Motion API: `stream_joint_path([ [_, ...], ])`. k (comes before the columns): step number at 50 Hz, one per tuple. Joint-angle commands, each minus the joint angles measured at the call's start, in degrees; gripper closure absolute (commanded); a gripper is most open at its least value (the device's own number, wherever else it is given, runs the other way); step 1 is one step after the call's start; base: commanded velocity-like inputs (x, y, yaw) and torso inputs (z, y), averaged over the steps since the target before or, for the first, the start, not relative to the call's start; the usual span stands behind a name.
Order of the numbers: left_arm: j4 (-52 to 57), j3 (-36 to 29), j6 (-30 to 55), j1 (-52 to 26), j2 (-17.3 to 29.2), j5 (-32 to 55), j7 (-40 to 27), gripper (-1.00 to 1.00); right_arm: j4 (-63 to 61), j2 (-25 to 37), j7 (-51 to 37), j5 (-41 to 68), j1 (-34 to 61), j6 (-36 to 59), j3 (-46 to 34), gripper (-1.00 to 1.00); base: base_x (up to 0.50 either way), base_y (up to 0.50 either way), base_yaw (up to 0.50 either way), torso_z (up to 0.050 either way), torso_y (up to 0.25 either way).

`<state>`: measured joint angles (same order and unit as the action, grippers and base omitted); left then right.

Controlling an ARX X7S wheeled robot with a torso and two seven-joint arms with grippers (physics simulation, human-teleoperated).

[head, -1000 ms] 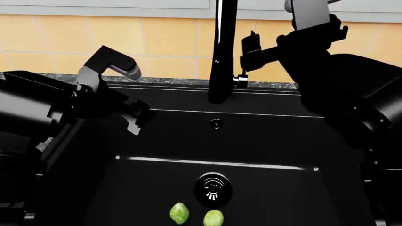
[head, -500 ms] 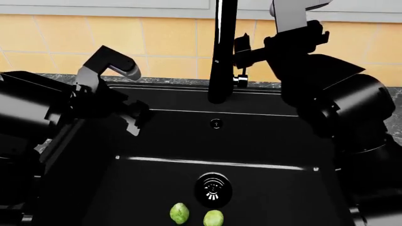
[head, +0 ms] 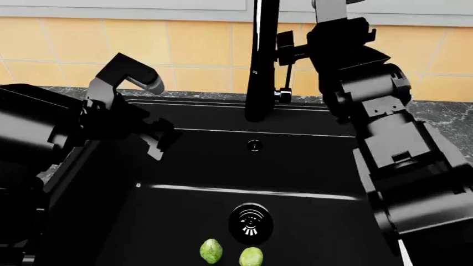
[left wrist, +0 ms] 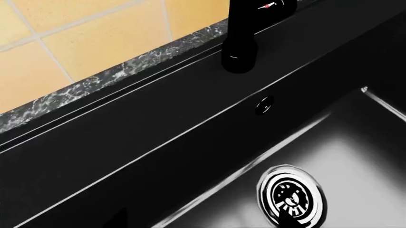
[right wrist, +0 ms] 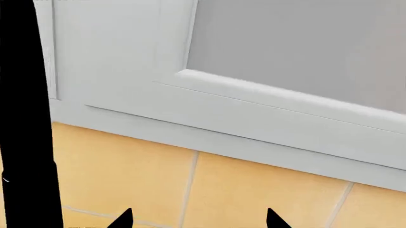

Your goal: Pick up the fruits and vegetables and place them in the sink. Turn on the sink faucet to wash them. Then turn the sink off and put them in the tray.

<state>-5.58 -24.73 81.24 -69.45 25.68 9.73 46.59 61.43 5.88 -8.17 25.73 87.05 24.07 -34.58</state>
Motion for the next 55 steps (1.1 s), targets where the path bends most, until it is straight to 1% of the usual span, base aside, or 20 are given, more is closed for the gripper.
stream_joint_path([
  [1,0.2,0.0,0.1,0.1,0.1,0.2,-0.3,-1.0,13.5,-4.0,3.9,-7.4,3.5,-4.7,5.2,-1.0,0.0,0.0,0.0,0.0,0.0],
  [10,-0.1,0.0,-0.4,0.0,0.1,0.4,-0.3,-1.0,13.5,-5.0,9.3,-14.3,1.8,-7.8,16.9,-1.0,0.0,0.0,0.0,0.0,0.0],
  [19,0.2,-0.8,-0.7,0.0,0.2,0.4,-0.5,-1.0,13.5,-5.4,11.9,-18.9,1.3,-8.9,22.8,-1.0,0.0,0.0,0.0,0.0,0.0],
  [23,0.5,-1.4,-0.7,0.1,0.4,0.3,-0.6,-1.0,13.5,-5.5,11.9,-20.3,1.3,-8.8,24.0,-1.0,0.0,0.0,0.0,0.0,-0.042],
  [30,0.7,-1.7,-0.6,0.2,0.5,0.5,-0.6,-1.0,13.5,-5.2,11.6,-22.0,1.1,-8.8,25.5,-1.0,0.0,0.0,0.0,0.0,-0.22],
  [34,0.7,-1.5,-0.5,0.2,0.5,0.6,-0.6,-1.0,13.5,-5.2,11.8,-22.7,1.0,-8.8,26.1,-1.0,0.0,0.0,0.0,0.0,-0.026],
  [38,0.8,-1.6,-0.5,0.1,0.7,0.7,-0.7,-1.0,13.5,-5.3,11.8,-23.2,1.1,-8.8,26.3,-1.0,0.0,0.0,0.0,0.0,-0.021],
  [49,1.0,-1.6,-0.4,0.2,1.0,1.0,-0.8,-1.0,13.5,-5.1,11.0,-24.2,0.7,-8.4,26.6,-1.0,0.0,0.0,0.0,0.0,-0.181],
  [55,0.9,-1.4,-0.4,0.2,1.0,1.1,-0.9,-1.0,13.5,-4.6,10.1,-24.8,0.8,-8.1,26.5,-1.0,0.0,0.0,0.0,0.0,-0.026],
])
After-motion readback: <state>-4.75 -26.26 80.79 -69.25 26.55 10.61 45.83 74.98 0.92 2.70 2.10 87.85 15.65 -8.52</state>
